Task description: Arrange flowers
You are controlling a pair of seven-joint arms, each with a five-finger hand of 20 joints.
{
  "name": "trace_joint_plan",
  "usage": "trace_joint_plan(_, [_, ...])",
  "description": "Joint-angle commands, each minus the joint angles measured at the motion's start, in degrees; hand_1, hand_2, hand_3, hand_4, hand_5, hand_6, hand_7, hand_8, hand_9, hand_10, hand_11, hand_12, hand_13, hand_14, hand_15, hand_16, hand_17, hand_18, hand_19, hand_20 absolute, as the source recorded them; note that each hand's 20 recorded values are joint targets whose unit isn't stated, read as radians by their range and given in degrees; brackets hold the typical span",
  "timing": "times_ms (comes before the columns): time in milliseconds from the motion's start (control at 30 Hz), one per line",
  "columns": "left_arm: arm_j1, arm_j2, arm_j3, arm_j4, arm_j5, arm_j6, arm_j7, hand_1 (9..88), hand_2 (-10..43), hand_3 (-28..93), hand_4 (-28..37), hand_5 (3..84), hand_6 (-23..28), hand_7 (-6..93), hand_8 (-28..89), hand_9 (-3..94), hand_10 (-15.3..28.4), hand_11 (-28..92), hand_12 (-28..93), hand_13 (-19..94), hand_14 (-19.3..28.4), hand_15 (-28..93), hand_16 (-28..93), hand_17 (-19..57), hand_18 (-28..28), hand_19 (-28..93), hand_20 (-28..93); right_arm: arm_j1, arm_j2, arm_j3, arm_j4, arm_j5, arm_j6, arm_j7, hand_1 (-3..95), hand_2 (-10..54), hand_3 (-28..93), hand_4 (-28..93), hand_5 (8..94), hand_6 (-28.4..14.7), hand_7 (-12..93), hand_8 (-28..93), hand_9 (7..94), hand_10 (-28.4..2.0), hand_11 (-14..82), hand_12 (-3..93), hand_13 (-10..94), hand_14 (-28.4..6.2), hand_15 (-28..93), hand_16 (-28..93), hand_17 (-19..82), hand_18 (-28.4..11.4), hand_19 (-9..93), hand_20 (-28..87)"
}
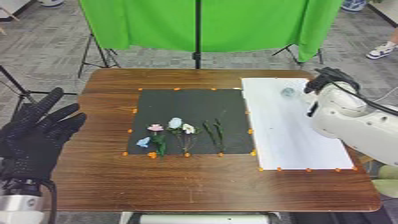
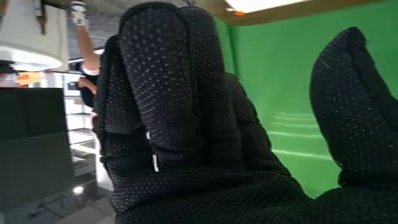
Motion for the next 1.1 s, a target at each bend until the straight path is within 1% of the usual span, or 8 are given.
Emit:
trace_joint_plan(33, [0.16,-0.82,0.64,0.37,-0.14,0.25,-0.41,17.6,9.3,75,-28.3,33.2,7.6,16.8,-11,33.7,22.1,32,13,26,28.4,64,-13,-7.7,24.6,55,34,-5.17,-0.51,5.2,2.54,-0.33,-5.04,0.08,31.1,-6.4,73,-24,43.4,-6.3,8,-9,77.2,-16.9,23.8,15.1,80,-10.5,58,16,37,-23.8,89,-3])
trace_joint_plan(100, [0.34,-0.52,0.81,0.38,-0.37,0.22,0.13,17.7,9.4,75,-28.3,33.2,7.6,16.8,-11,33.6,22.1,32,13,26,28.4,64,-13,-7.4,24.8,55,35,-6.25,-1.12,6.19,3.06,-0.16,-6.91,0.17,31.1,-6.6,73,-24,42.8,-5.9,8,-9,76.9,-16.7,23.8,15.1,80,-10.5,58,16,37,-23.8,89,-4])
trace_joint_plan(433, [-1.3,-1.17,1.51,0.59,0.2,-0.3,-1.31,18.0,9.4,75,-28.3,33.2,7.6,17.2,-11,33.6,22.1,32,13,26,28.4,63,-13,-7.4,25.0,55,35,-7.43,-3.34,5.52,6.4,0.85,-8.24,-2.77,32.3,-8.5,73,-26,42.0,-1.2,10,-10,74.8,-16.5,22.5,14.7,78,-10.6,58,16,36,-23.4,88,-4])
trace_joint_plan(567, [-0.78,-1.2,1.27,0.5,0.06,-0.26,-0.8,18.0,9.4,75,-28.3,33.2,7.6,17.2,-11,33.6,22.1,32,13,26,28.4,63,-13,-7.4,25.0,55,35,-7.6,-3.19,3.79,6.39,-0.56,-6.31,-4.24,34.7,-9.4,74,-27,48.3,1.5,13,-12,75.0,-14.8,22.1,14.7,77,-9.9,57,16,35,-23.0,87,-3])
trace_joint_plan(667, [-1.2,-1.44,1.38,0.56,0.34,-0.39,-1.26,18.0,9.4,75,-28.3,33.2,7.6,17.2,-11,33.6,22.1,32,13,26,28.4,63,-13,-7.3,25.0,55,34,-8.2,-3.49,4.14,6.17,-1.43,-6.22,-4.66,37.0,-9.5,74,-28,53.8,2.5,13,-12,76.6,-12.6,21.7,14.7,78,-8.8,56,16,35,-22.6,86,-2])
trace_joint_plan(800, [-1.49,-1.38,1.84,0.61,0.43,-0.69,-1.37,18.1,9.4,75,-28.3,33.2,7.6,17.2,-11,33.6,22.1,32,13,26,28.4,63,-13,-7.3,25.0,55,34,-7.13,-4.05,2.04,6.07,-3.87,-5.46,-2.78,37.5,-9.5,74,-28,55.0,2.8,14,-12,77.0,-12.1,21.4,14.9,78,-8.6,56,16,36,-22.3,85,0])
trace_joint_plan(833, [-1.88,-1.65,1.86,0.66,0.68,-0.94,-1.96,18.1,9.4,75,-28.3,33.2,7.6,17.2,-11,33.6,22.1,32,13,26,28.4,63,-13,-7.3,25.0,55,34,-6.73,-4.12,1.3,5.92,-4.95,-4.66,-1.69,37.3,-9.5,74,-28,54.8,2.5,13,-12,77.2,-12.2,21.4,14.9,78,-8.6,56,16,36,-22.2,85,0])
trace_joint_plan(1100, [-2.79,-1.71,2.19,0.88,0.93,-0.9,-2.39,18.1,9.4,75,-28.3,33.2,7.7,17.2,-11,33.6,22.1,32,12,26,28.4,63,-13,-7.3,25.0,56,34,-5.53,-4.88,0.82,5.18,-5.48,-3.79,-2.55,33.1,-9.5,75,-28,44.9,-8.5,8,-10,70.3,-17.5,22.3,14.7,74,-10.2,60,17,35,-24.1,85,1])
